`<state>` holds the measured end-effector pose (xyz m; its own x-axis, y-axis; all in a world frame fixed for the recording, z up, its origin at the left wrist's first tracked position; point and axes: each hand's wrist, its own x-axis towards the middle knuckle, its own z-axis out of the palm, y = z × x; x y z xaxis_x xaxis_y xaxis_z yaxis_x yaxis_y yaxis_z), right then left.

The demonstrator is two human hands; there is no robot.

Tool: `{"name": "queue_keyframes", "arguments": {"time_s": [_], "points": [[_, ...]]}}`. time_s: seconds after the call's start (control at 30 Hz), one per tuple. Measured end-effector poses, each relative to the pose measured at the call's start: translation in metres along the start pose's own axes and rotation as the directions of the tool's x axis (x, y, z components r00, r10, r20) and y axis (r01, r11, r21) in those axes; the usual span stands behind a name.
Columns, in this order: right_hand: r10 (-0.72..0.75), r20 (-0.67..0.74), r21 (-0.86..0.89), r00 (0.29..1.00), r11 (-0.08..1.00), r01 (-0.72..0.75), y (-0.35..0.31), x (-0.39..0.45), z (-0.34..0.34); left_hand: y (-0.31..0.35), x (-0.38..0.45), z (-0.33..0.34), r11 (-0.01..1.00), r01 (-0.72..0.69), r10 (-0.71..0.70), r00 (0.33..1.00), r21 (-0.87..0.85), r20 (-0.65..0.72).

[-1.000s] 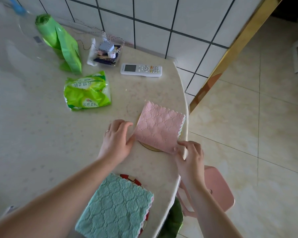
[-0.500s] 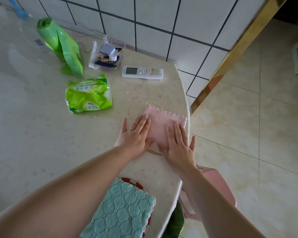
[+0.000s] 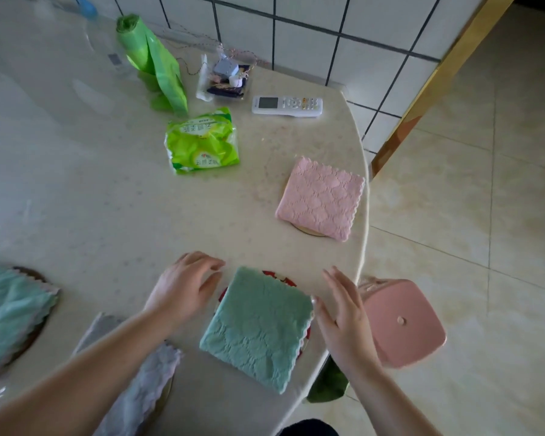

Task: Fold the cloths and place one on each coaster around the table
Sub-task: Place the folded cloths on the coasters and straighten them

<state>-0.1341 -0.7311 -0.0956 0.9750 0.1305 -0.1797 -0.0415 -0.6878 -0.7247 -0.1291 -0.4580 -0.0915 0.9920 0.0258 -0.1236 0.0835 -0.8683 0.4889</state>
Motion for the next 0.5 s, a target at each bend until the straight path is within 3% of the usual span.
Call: {"name": "queue_keyframes", "arguments": {"time_s": [0.17,0.5], "points": [[0.142,-0.055,0.061,0.988,0.988,-0.139,0.005,-0.041,0.022,-0.004,-0.044,0.011,0.954,0.204,-0.169,0.971,-0.221,0.166],[0.205,0.04,0.015,0.978,0.978,-0.206,-0.008,-0.029,0.025,0.009,-0.035,0.018,0.889,0.303,-0.22,0.941,-0.345,0.259]]}}
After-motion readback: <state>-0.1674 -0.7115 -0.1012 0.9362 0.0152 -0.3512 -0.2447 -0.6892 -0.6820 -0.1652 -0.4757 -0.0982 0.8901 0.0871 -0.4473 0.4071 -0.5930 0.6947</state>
